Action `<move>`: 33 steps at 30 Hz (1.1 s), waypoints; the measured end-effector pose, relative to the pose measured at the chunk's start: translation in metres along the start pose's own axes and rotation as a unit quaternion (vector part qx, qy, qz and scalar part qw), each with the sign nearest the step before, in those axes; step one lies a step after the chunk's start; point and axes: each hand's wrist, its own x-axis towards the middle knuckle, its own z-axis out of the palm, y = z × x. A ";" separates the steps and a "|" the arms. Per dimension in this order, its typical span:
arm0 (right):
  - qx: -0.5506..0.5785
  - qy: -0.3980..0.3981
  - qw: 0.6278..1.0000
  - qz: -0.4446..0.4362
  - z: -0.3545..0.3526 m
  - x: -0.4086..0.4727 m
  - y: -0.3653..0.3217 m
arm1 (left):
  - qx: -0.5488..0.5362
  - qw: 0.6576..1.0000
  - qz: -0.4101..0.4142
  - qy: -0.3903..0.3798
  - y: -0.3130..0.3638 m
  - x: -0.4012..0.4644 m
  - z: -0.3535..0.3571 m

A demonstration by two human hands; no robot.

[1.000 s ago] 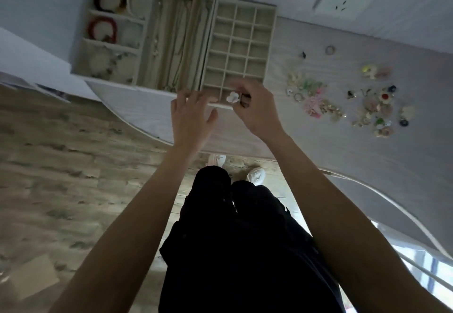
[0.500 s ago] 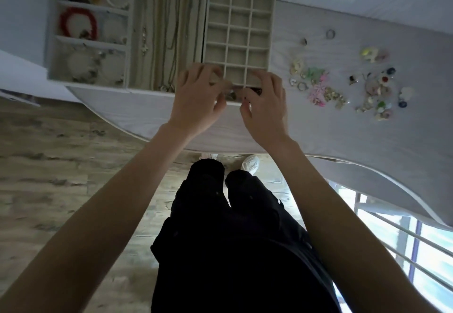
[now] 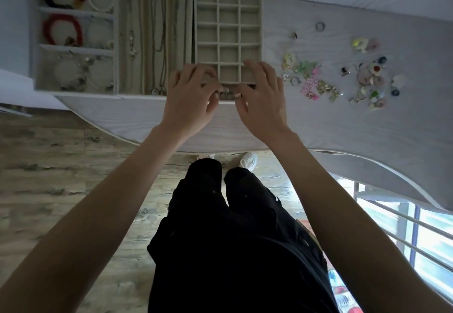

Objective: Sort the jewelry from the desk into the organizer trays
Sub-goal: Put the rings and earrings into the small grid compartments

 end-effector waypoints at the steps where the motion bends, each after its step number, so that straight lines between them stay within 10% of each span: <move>1: 0.002 -0.012 1.000 -0.004 0.003 0.000 0.000 | 0.008 1.000 0.004 0.001 0.000 0.000 0.000; 22: -0.033 0.079 0.996 -0.007 0.004 0.014 0.002 | 0.000 1.000 -0.029 -0.006 0.018 0.004 0.009; 33: -0.058 0.003 0.997 -0.049 0.004 0.031 0.013 | 0.028 0.996 -0.043 -0.066 0.021 0.005 0.010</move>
